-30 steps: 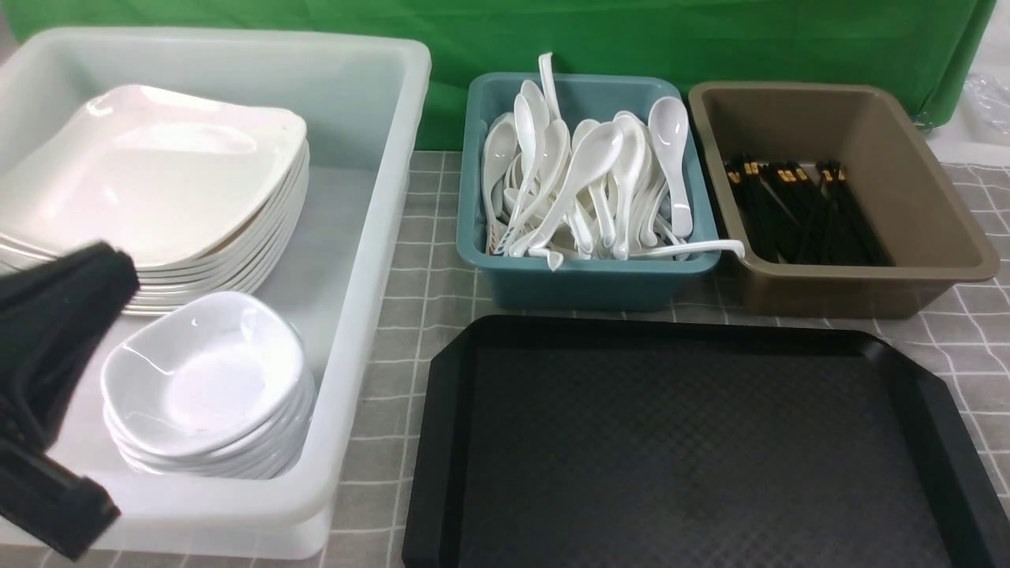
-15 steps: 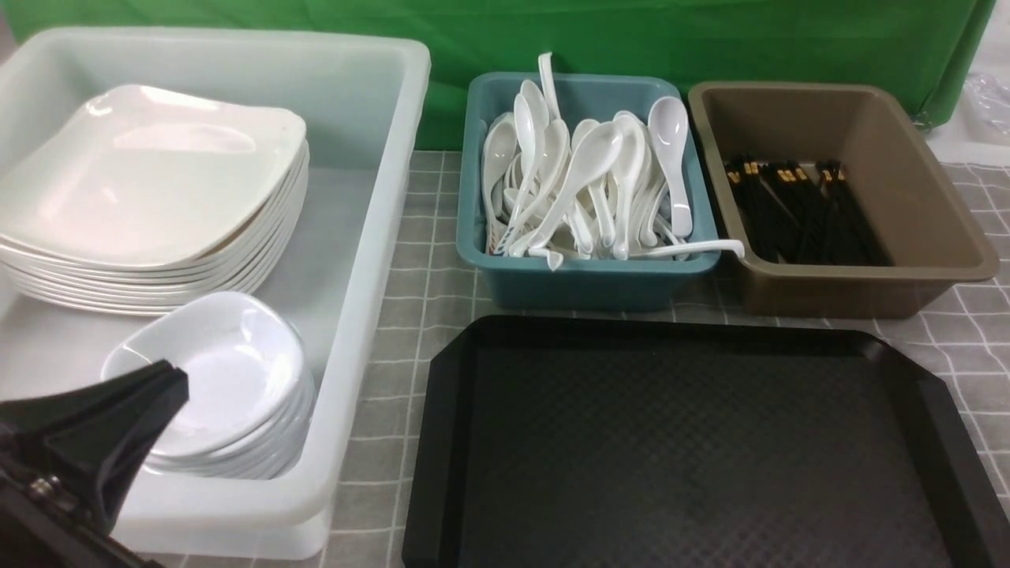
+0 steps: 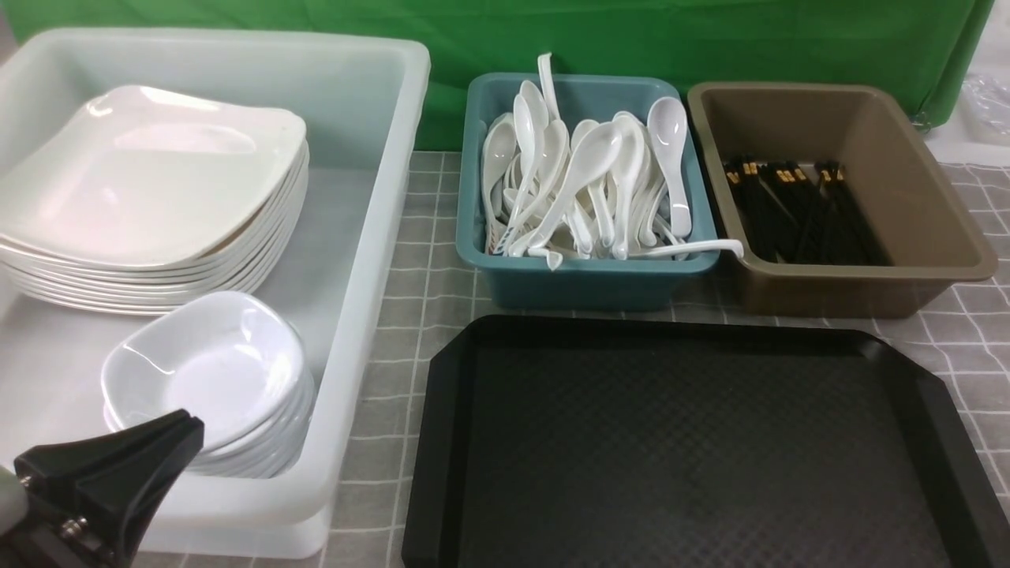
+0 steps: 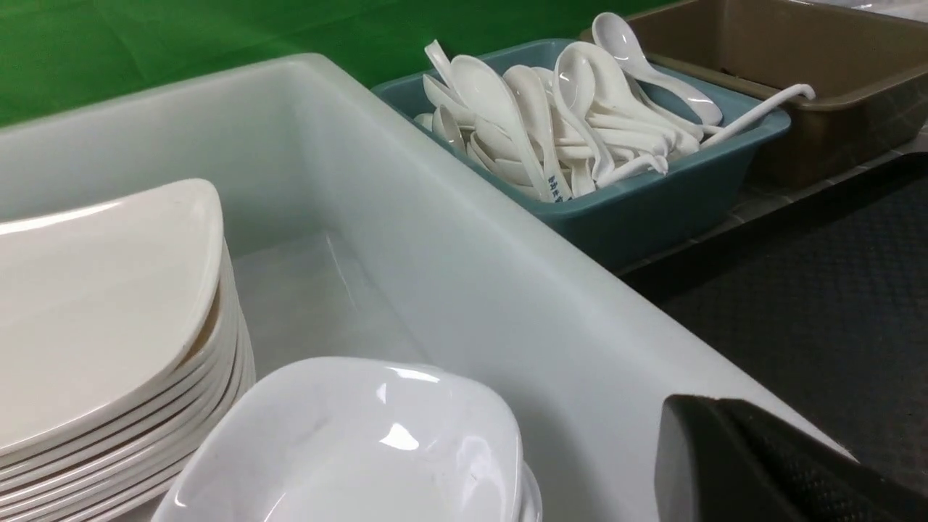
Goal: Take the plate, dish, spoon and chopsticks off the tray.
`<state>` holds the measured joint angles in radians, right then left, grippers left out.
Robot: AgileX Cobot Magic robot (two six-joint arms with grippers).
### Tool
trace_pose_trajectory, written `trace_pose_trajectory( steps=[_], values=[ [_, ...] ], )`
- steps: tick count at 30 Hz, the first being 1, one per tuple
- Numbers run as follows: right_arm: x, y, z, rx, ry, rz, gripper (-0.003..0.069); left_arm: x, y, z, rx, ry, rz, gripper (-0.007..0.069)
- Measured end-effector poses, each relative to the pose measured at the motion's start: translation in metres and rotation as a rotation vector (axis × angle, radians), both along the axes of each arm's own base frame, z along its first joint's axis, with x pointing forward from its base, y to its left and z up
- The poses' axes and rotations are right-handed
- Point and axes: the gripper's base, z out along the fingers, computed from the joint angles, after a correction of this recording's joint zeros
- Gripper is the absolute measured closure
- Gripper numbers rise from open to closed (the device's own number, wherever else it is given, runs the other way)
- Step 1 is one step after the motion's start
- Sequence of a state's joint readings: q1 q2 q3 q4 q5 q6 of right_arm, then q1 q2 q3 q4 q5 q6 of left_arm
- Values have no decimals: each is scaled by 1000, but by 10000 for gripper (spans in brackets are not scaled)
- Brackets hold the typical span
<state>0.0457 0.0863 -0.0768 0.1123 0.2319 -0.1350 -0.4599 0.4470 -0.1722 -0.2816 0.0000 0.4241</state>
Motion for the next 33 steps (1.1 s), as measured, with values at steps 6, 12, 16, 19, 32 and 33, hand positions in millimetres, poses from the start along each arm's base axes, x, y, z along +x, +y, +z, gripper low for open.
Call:
trace_pose_trajectory(
  steps=[6, 12, 16, 19, 32, 33],
  values=[
    [-5, -1, -26, 41, 31, -25, 642, 0, 0, 0, 11, -4, -2, 613],
    [-5, -1, -27, 52, 47, -33, 638, 0, 0, 0, 21, -9, -4, 613],
    [-5, -1, -27, 60, 47, -36, 635, 0, 0, 0, 27, -12, -6, 613],
    [-5, -1, -27, 61, 48, -36, 631, 0, 0, 0, 27, -12, -6, 613],
    [-5, -1, -27, 64, 48, -36, 589, 0, 0, 0, 26, -12, -6, 613],
    [-5, -1, -27, 65, 48, -36, 586, 0, 0, 0, 27, -12, -6, 613]
  ],
)
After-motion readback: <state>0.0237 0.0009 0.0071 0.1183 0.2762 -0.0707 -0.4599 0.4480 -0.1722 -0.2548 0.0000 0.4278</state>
